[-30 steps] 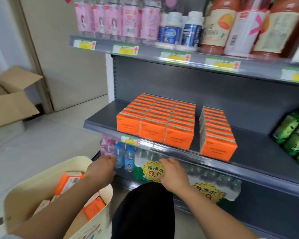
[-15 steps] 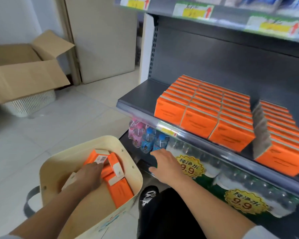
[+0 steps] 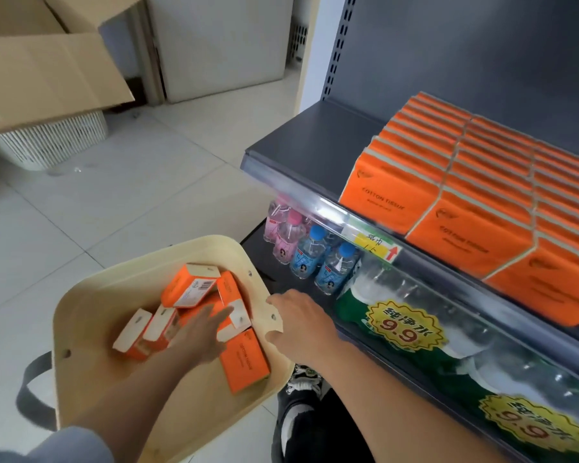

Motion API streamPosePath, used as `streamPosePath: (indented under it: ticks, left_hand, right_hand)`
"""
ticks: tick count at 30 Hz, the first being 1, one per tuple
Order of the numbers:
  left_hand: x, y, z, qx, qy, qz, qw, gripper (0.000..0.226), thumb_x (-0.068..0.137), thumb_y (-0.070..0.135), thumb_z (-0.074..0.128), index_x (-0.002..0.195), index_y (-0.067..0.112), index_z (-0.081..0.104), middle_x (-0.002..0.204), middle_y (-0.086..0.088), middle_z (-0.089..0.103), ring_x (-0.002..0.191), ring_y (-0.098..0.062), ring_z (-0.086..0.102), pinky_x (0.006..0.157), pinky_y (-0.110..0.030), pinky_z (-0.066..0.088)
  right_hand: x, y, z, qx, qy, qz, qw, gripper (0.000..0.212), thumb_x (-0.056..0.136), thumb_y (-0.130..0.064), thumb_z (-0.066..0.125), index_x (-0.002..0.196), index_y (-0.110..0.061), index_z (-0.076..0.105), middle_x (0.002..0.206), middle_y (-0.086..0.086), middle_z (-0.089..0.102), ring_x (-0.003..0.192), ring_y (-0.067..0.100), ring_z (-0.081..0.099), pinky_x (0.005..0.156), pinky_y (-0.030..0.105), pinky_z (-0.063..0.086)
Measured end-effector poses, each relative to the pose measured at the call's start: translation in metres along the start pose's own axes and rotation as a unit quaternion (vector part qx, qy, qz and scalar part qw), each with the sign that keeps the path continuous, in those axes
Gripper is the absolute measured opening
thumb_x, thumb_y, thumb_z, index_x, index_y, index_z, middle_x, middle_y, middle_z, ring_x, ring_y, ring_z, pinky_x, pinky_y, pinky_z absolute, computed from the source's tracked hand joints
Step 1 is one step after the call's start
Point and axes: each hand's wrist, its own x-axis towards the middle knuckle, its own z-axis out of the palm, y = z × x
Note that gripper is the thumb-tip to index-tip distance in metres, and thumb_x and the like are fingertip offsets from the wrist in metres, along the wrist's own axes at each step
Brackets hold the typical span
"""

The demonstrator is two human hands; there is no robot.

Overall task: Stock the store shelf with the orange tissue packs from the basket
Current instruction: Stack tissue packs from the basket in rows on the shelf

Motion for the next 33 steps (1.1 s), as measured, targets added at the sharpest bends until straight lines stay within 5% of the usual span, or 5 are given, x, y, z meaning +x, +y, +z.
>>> streamPosePath:
  ticks: [4,11,17,25,33]
  left_hand:
    - [0.035,0.018,0.01,-0.158,-0.029,-0.022,0.987,0.076,0.089,0.017,0.06,0.148,0.039,0.019,0.158,-0.011,-0.007,0.141,-0.03,0.027,0.104,-0.038,0.042]
    - [0.072,0.018,0.028,-0.285,0.034,-0.084,0.954,0.065,0.086,0.021,0.067,0.144,0.024,0.038,0.144,-0.015,0.04,0.129,-0.032,0.042,0.104,-0.042,0.039]
    - [0.038,-0.006,0.009,-0.467,0.197,-0.186,0.842,0.009,0.083,0.018,0.058,0.086,0.026,0.06,0.083,-0.011,0.067,0.073,-0.028,0.063,0.074,-0.045,0.056]
    - [-0.027,-0.015,-0.031,-0.741,0.038,-0.023,0.67,0.045,0.091,0.002,0.035,0.114,0.034,0.056,0.095,0.001,0.066,0.072,-0.018,0.058,0.058,-0.03,0.046]
    - [-0.032,0.001,-0.037,-0.817,-0.089,0.099,0.561,0.089,0.045,0.0,0.087,0.126,0.01,0.05,0.117,-0.019,0.063,0.099,-0.034,0.067,0.085,-0.05,0.055]
  right_hand:
    - [0.011,0.003,0.003,0.004,-0.016,-0.004,1.0,0.046,0.089,-0.03,0.061,0.132,-0.019,0.046,0.123,0.005,0.048,0.117,0.025,0.045,0.093,0.04,0.045]
    - [0.022,0.008,-0.003,0.04,-0.027,-0.005,0.999,0.047,0.089,-0.03,0.064,0.131,-0.018,0.046,0.124,0.006,0.049,0.117,0.027,0.045,0.095,0.041,0.045]
    - [0.027,0.007,0.001,0.038,-0.033,0.003,0.999,0.044,0.088,-0.027,0.062,0.129,-0.017,0.048,0.124,0.006,0.049,0.116,0.028,0.046,0.092,0.042,0.046]
    - [0.024,-0.001,-0.002,0.117,-0.027,0.017,0.993,0.057,0.085,-0.033,0.067,0.135,-0.024,0.043,0.129,0.001,0.049,0.118,0.022,0.049,0.095,0.036,0.044]
    - [0.022,-0.009,-0.003,0.442,-0.05,0.154,0.882,0.075,0.067,-0.048,0.082,0.126,-0.018,0.047,0.117,-0.001,0.063,0.107,0.013,0.061,0.09,0.039,0.054]
